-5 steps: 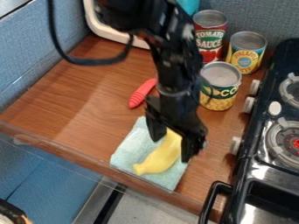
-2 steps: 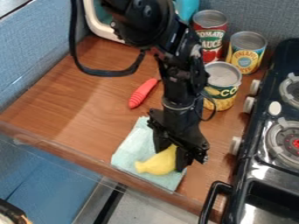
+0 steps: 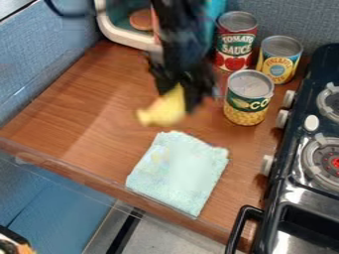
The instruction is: Put the banana close to the microwave oven
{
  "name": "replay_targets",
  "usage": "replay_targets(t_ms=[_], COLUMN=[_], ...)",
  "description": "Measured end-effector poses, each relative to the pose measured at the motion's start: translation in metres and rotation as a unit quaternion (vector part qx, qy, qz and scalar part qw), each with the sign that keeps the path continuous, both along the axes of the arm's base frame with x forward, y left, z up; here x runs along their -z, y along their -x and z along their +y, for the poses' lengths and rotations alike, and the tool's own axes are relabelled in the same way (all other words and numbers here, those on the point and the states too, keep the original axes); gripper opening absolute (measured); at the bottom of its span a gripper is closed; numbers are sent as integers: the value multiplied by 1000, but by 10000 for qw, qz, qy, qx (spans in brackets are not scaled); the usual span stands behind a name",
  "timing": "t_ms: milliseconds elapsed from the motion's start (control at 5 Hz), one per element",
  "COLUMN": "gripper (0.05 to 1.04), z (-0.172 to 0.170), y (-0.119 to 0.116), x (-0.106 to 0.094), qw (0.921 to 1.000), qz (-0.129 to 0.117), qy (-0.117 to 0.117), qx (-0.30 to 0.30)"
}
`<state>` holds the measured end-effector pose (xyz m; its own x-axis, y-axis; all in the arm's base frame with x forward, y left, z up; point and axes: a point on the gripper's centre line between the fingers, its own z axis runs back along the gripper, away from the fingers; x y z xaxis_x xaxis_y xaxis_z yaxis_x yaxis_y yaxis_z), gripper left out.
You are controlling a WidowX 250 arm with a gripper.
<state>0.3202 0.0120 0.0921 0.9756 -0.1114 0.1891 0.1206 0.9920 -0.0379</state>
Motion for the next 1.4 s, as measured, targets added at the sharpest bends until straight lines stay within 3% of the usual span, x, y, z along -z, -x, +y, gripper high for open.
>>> replay_targets(t_ms=[400,800,1000,1200,1400], gripper=[541,541,627,930,1007], z=[77,100,104,104,105], y=[-57,-73,-71,-70,-73], x=[39,67,69,69,62], qw=[9974,9948,9943,9940,9940], qz=[257,581,640,681,674], qy=[-186,-344,-401,-414,-417], qx=[-645,-758,-755,-752,-756])
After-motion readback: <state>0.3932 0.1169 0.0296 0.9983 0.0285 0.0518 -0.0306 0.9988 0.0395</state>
